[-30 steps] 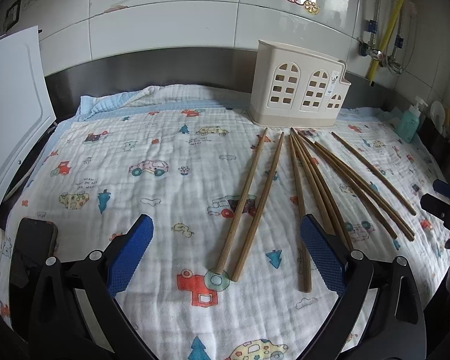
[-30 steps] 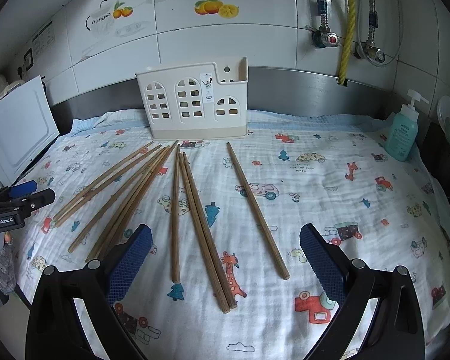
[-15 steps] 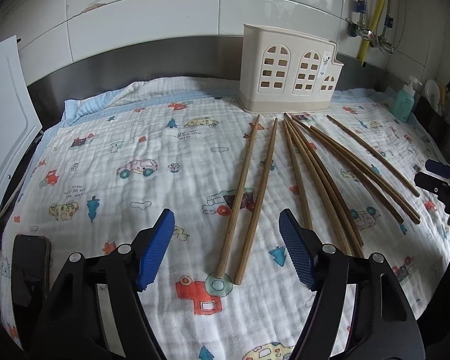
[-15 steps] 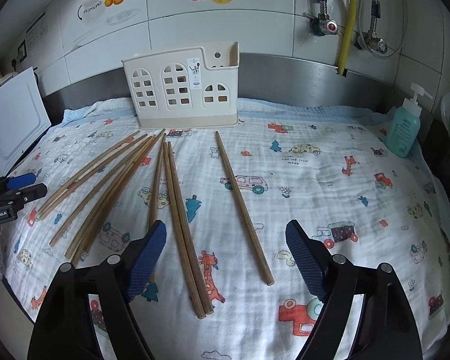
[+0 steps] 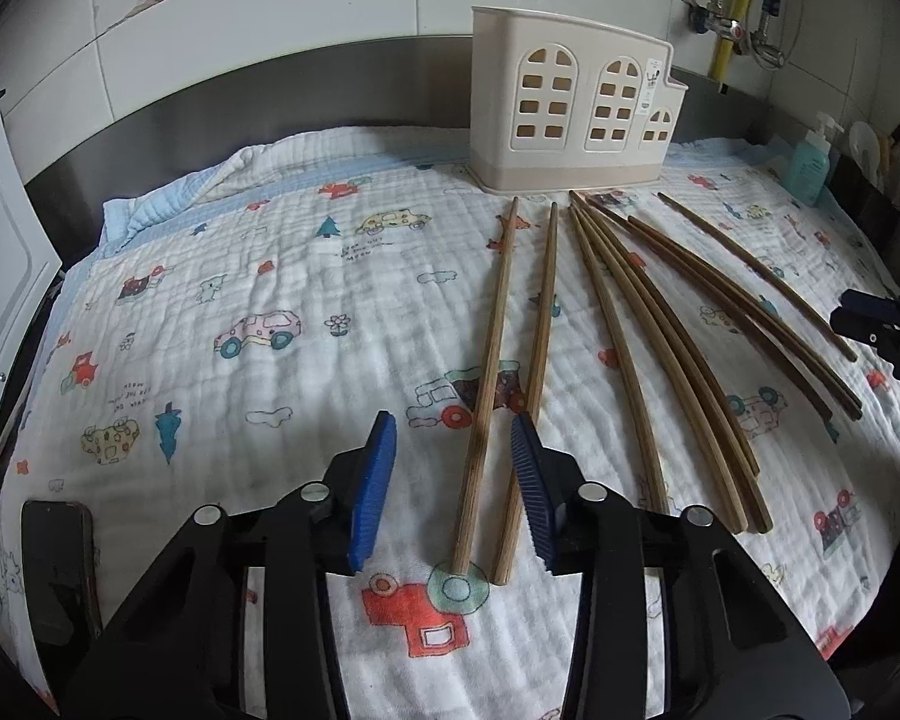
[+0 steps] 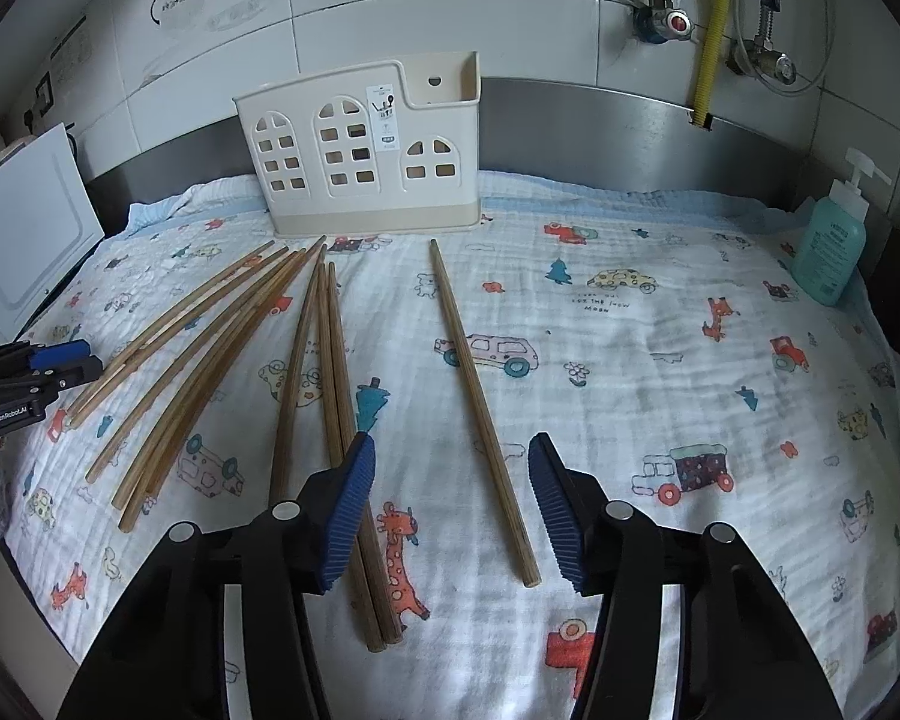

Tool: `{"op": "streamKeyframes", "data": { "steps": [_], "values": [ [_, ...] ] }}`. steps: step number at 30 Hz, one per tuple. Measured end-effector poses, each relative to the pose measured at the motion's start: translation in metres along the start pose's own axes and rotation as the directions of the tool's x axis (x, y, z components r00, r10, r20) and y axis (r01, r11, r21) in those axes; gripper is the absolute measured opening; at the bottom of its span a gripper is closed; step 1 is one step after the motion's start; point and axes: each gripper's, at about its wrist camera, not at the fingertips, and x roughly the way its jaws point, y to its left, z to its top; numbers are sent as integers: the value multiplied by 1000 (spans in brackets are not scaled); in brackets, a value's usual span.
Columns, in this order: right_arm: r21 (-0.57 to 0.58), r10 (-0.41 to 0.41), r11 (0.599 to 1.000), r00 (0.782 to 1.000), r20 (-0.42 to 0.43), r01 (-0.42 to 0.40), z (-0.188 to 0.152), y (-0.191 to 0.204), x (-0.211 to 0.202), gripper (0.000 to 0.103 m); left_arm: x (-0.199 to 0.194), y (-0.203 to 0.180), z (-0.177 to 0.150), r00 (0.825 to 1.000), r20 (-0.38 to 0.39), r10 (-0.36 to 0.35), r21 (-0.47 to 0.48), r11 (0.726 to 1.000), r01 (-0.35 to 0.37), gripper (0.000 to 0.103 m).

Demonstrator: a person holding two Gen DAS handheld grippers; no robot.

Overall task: Organize utensils
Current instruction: 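Move the left tool toward a wooden chopstick while the right tool approaches another, then close the left tool on a chopstick while the right tool closes on another chopstick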

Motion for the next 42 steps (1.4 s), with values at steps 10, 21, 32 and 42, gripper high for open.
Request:
{"op": "streamKeyframes", "data": {
  "steps": [10, 21, 32, 42],
  "values": [
    [-1, 19, 1000, 1000, -17, -19, 1, -2, 9, 37, 11, -3, 0, 999, -21, -38, 37, 999, 39, 11],
    [-7, 31, 1000, 999, -28, -31, 1, -4, 13, 27, 20, -4, -1, 998, -41, -46, 65, 997, 49, 9],
    [-6, 9, 1000, 998, -56, -9, 2, -15, 29, 21, 20, -5, -1, 998, -47, -47, 74, 996, 50, 9],
    [-5, -2, 1000, 998, -62, 1, 0, -19, 30, 9, 20, -7, -2, 998, -46, -44, 95, 994, 48, 9]
  ]
}}
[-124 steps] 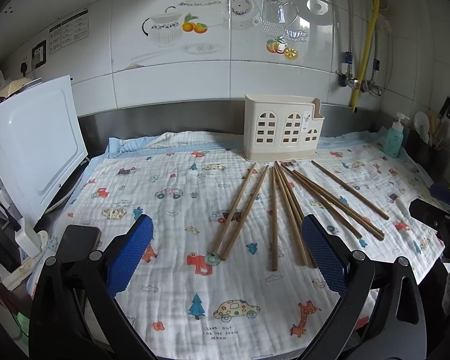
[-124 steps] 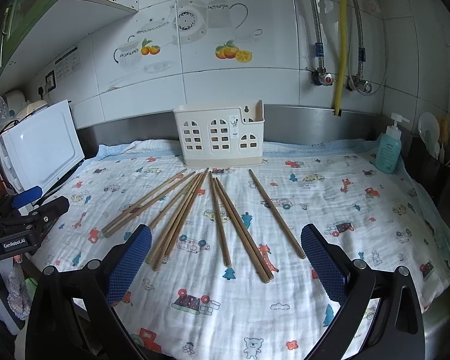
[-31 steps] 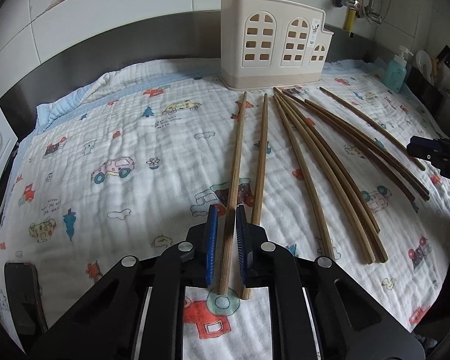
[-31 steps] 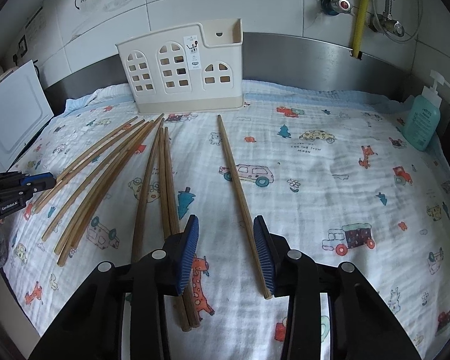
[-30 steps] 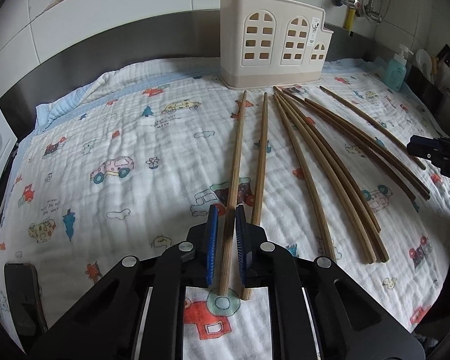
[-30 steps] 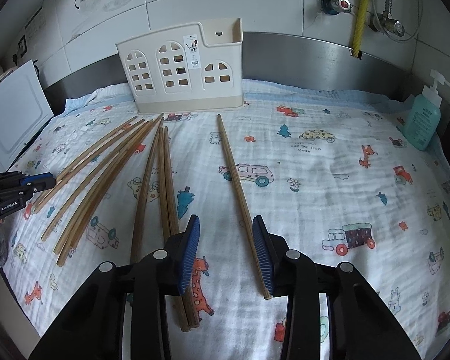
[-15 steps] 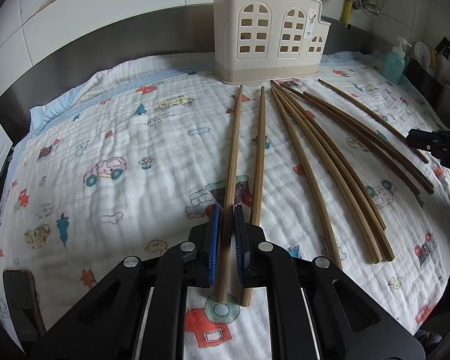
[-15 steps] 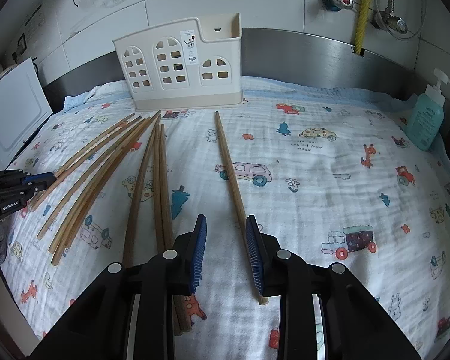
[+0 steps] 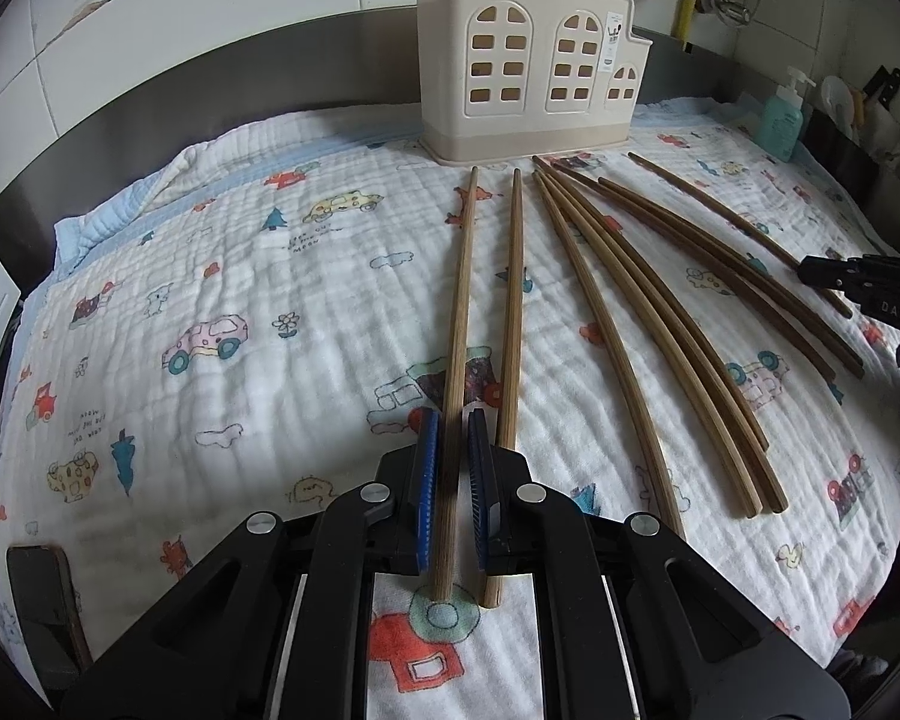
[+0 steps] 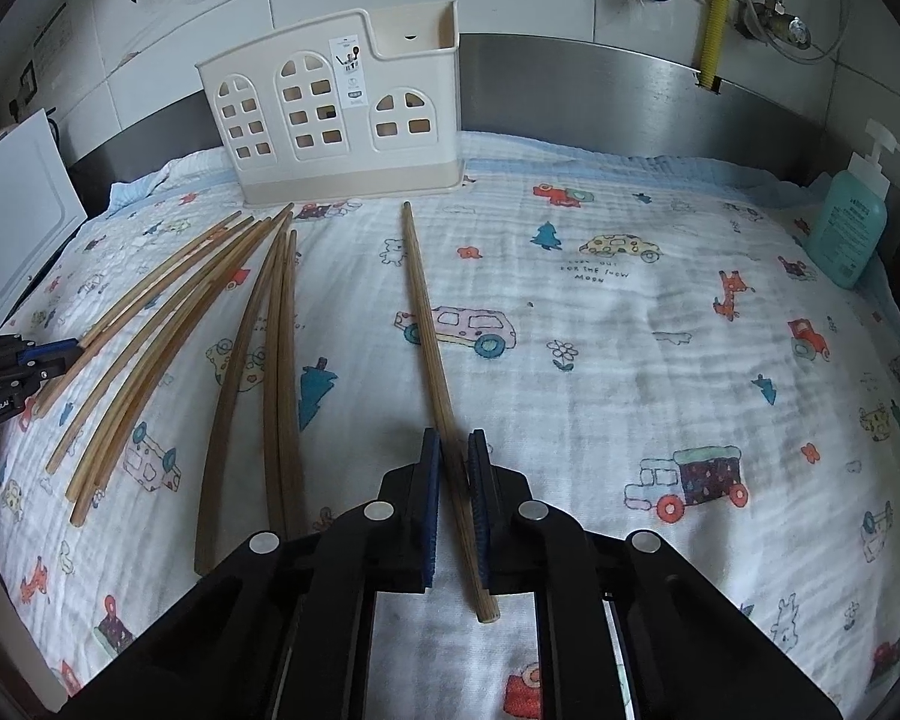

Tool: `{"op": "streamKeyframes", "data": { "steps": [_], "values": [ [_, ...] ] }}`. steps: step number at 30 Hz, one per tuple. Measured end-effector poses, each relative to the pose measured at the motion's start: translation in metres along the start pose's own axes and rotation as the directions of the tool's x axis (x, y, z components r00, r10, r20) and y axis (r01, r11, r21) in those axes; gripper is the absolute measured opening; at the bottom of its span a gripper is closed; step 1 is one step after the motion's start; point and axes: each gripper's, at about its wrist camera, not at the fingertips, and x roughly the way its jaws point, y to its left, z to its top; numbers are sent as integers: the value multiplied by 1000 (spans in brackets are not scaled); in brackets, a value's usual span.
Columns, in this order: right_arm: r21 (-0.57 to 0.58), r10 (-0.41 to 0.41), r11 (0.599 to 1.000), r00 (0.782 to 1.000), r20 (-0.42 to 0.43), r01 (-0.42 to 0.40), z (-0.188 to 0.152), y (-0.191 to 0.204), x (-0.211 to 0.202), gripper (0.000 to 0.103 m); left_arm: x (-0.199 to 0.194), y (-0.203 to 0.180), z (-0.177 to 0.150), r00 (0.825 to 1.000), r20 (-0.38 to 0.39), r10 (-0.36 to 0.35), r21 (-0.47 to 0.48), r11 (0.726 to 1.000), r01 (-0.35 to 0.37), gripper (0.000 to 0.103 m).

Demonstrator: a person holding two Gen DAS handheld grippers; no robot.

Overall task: Organize utensils
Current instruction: 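Close the left tool on a chopstick while the right tool closes on another chopstick, then lift the held chopstick with the left tool while the right tool lifts its chopstick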

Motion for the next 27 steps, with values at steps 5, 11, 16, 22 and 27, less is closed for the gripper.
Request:
{"op": "streamKeyframes", "data": {
  "steps": [5, 11, 16, 22, 27],
  "values": [
    [-11, -8, 1000, 1000, 14, 9, 0, 5, -7, 7, -1, 0, 3, 1000, -5, 1, -12, 1000, -1, 7],
    [-33, -21, 999, 997, 70, 23, 4, 16, -33, 7, -14, 1, 3, 1000, 20, 2, -27, 1000, -2, 6],
    [-36, -20, 999, 989, 145, 26, 14, 21, -62, 7, -32, 5, 9, 998, 58, -30, -68, 997, 34, 6],
    [-48, 5, 999, 976, 217, 5, 29, 30, -89, 7, -51, 0, 14, 995, 96, -26, -43, 999, 30, 5],
    [-44, 10, 999, 976, 218, -1, 28, 33, -89, 6, -42, 3, 6, 998, 61, -35, -62, 997, 39, 7]
  ]
}}
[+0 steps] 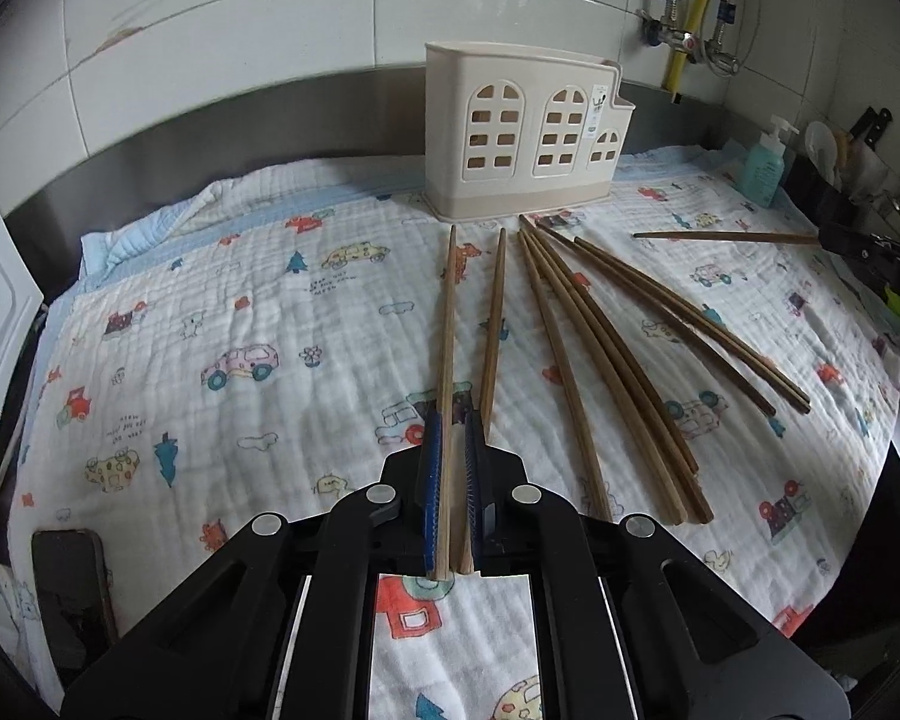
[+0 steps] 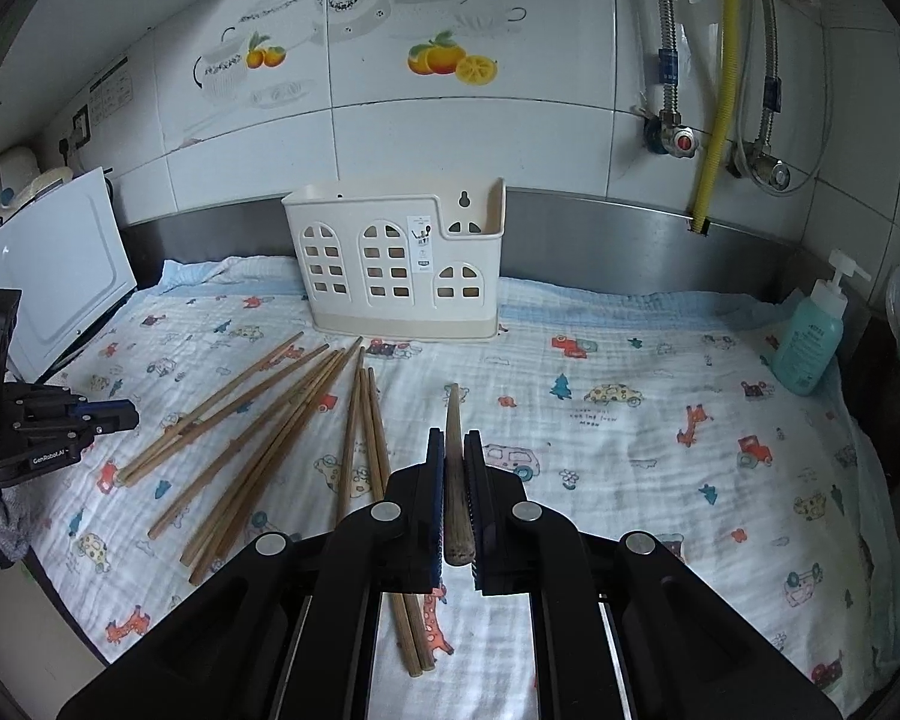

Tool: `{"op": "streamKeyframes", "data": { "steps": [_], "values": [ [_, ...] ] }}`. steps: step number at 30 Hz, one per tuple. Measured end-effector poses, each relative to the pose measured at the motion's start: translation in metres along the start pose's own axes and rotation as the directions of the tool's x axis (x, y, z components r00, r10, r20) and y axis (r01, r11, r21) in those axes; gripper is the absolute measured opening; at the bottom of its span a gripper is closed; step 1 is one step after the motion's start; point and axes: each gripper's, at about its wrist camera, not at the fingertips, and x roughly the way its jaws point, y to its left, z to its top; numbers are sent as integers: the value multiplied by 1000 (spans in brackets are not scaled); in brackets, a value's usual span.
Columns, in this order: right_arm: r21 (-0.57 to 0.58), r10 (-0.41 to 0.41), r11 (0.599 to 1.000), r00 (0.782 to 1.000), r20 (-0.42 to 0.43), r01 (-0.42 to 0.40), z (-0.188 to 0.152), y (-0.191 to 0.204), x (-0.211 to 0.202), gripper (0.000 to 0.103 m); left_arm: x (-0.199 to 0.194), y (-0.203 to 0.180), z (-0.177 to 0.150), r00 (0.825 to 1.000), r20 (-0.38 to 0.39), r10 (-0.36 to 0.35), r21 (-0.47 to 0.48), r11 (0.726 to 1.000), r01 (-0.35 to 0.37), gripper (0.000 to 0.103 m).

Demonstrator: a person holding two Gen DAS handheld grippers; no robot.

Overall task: Organize utensils
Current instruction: 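Lift the held chopstick with the left tool while the right tool lifts its chopstick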

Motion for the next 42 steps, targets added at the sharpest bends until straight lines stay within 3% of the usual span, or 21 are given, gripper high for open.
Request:
{"op": "streamKeyframes", "data": {
  "steps": [13, 26, 35, 42],
  "values": [
    [18, 4, 1000, 1000, 18, -4, 6, 1, 5, 7, 35, 7, -9, 996, -83, 10, -24, 1000, -12, 9],
    [22, 0, 1000, 999, 43, -1, 14, 2, 6, 7, 39, 5, -9, 996, -89, 13, -12, 1000, -14, 12],
    [11, 2, 1000, 999, 54, -2, 21, 6, 7, 7, 46, 5, 4, 983, -181, 6, 5, 1000, -6, 7],
    [23, -1, 1000, 998, 59, 0, 23, 3, 10, 7, 32, 3, 8, 994, -110, -12, -25, 1000, 10, 6]
  ]
}}
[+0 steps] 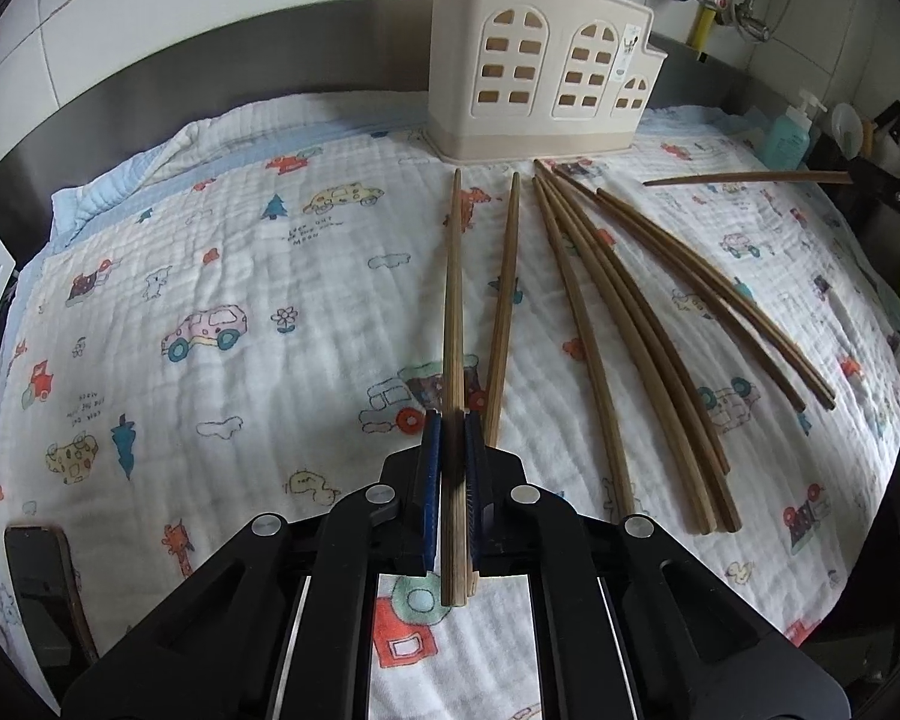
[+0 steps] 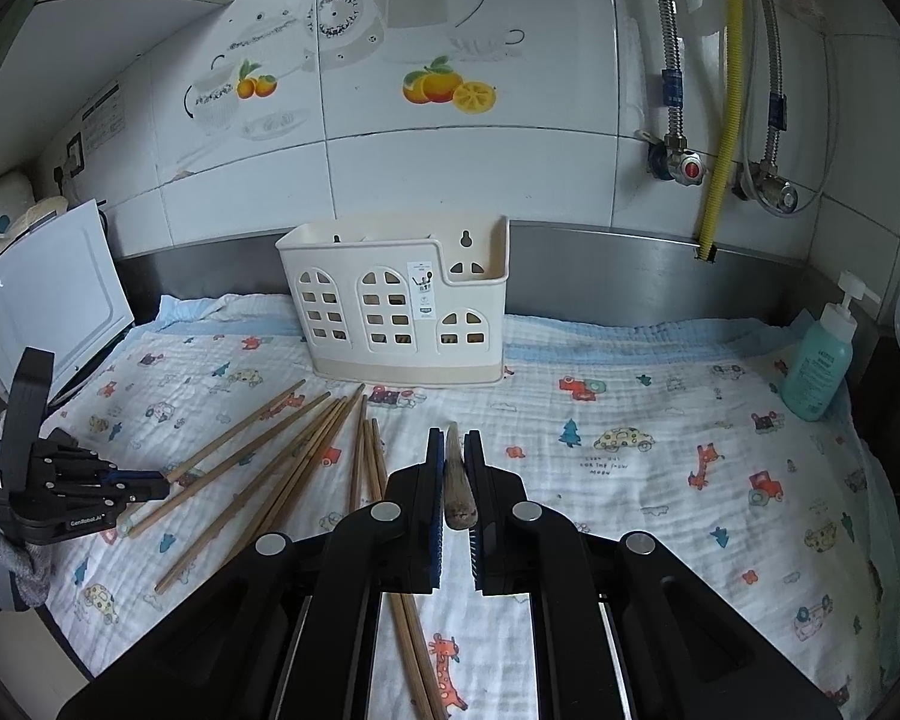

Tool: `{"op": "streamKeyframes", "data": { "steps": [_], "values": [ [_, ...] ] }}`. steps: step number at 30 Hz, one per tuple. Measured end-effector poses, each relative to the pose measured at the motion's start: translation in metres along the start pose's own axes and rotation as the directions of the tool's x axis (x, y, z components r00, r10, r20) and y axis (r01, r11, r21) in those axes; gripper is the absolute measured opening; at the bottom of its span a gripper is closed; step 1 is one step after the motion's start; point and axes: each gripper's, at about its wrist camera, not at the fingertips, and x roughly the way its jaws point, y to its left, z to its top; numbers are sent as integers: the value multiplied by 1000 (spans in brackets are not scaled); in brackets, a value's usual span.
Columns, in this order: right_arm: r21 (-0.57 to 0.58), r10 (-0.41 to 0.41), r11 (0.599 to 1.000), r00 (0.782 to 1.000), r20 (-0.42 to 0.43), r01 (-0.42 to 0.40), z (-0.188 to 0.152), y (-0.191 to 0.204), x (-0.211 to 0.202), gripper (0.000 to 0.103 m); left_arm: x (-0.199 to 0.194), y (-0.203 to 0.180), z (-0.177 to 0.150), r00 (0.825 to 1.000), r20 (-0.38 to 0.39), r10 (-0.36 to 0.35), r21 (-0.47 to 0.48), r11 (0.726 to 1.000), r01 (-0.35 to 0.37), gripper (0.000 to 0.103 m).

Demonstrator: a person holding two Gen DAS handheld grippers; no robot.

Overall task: Organize utensils
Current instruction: 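Lift the held chopstick with the left tool while the right tool lifts its chopstick, then lower the left tool's chopstick into the holder while the right tool inserts its chopstick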

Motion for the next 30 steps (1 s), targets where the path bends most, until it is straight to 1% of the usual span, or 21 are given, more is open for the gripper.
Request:
{"op": "streamKeyframes", "data": {
  "steps": [4, 10, 15, 18, 21, 24, 30],
  "values": [
    [9, 0, 1000, 1000, 16, 0, 8, -2, 2, 7, -20, -1, 11, 997, 77, -10, -11, 1000, 11, 6],
    [3, 21, 1000, 999, 50, -21, 30, 0, 0, 7, -46, -3, 36, 984, 178, -16, -14, 1000, 18, 5],
    [-40, 39, 999, 996, 77, -36, 61, 4, -13, 6, -61, -9, 57, 974, 225, -27, 10, 1000, 26, 5],
    [-68, 48, 997, 994, 96, -42, 83, 4, -24, 6, -71, -10, 70, 968, 244, -59, 16, 998, 56, 5],
    [-87, 70, 994, 991, 116, -60, 107, 3, -37, 6, -85, -12, 83, 960, 273, -59, 29, 998, 53, 5],
    [-116, 69, 992, 987, 143, -53, 129, 3, -49, 6, -99, -14, 94, 951, 301, -67, 40, 998, 58, 5],
    [-138, 59, 990, 988, 142, -39, 162, 0, -49, 6, -125, -22, 118, 932, 355, -70, 72, 996, 48, 5]
  ]
}}
